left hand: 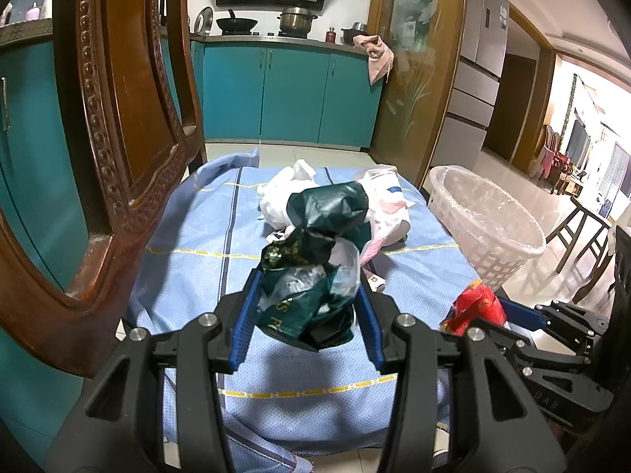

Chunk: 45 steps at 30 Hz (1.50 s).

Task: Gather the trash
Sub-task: 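Carry the red packet over the white basket and open the right tool, then carry the dark green bag over the white basket and open the left tool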

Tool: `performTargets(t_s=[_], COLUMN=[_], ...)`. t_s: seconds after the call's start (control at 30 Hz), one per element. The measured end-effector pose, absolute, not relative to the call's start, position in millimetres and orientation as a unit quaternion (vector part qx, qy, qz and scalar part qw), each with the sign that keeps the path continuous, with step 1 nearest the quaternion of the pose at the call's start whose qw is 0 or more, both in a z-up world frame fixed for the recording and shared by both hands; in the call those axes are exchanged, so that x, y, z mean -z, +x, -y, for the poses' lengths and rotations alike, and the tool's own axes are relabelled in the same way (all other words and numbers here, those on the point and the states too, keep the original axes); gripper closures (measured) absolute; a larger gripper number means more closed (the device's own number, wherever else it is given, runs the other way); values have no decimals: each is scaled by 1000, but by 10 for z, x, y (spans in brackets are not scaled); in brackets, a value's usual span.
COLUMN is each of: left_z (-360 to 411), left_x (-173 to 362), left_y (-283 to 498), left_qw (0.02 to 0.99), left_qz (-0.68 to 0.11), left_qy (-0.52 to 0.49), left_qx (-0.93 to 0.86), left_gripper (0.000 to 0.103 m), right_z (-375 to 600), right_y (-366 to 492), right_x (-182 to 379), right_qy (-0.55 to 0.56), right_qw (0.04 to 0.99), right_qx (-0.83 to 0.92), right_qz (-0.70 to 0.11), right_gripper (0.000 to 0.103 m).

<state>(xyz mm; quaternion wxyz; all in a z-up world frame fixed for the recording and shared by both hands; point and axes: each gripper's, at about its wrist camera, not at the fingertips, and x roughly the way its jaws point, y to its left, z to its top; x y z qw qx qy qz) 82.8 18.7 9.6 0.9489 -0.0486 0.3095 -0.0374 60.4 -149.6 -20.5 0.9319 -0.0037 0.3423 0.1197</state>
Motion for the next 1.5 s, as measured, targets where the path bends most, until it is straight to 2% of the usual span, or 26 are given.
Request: performTargets(t_s=[0.2,0.4,0.57,0.63,0.7,0.83,0.9,1.03,1.1,1.27,1.5], left_z=[-173,-164,-161,-162,-154,-154,-144,-83,8,400,1426], left_x=[-86,-62,-36,-27,-22,-7,4,6,-7,-166,-429], left_y=[860,896,922,931,925,923,929,948,987,1138,1816], left_qw=[948,948,947,946,946,945,945,944,943,941,929], left_qz=[-312,-314,-317,-319,-320,-322,-324,-328,-330,-326,-320], left_qy=[-47,-47,-46,-47,-45,-41,-39,-34,-23,-26,-22], left_qx=[36,36,34,33,32,30,30,35,37,84,182], left_gripper=[56,56,56,56,56,56,56,56,56,56,56], right_z=[1677,2394,3025,3242,3372,3419,3372,3214,3177,3028,3339], right_y=[688,1157,1663,1852,1936,1788,1588,1310,1183,988,809], right_x=[1,-399,-381,-258,-121,-133,-219,-293,-319,-370,-437], right_qy=[4,41,79,99,113,141,145,157,173,165,202], right_qw=[944,966,963,957,952,952,957,959,959,965,964], right_qx=[-101,-4,71,90,109,87,89,71,59,41,105], right_qz=[-313,-254,-247,-257,-262,-258,-235,-224,-219,-201,-139], right_gripper=[65,65,65,59,45,41,28,22,15,12,12])
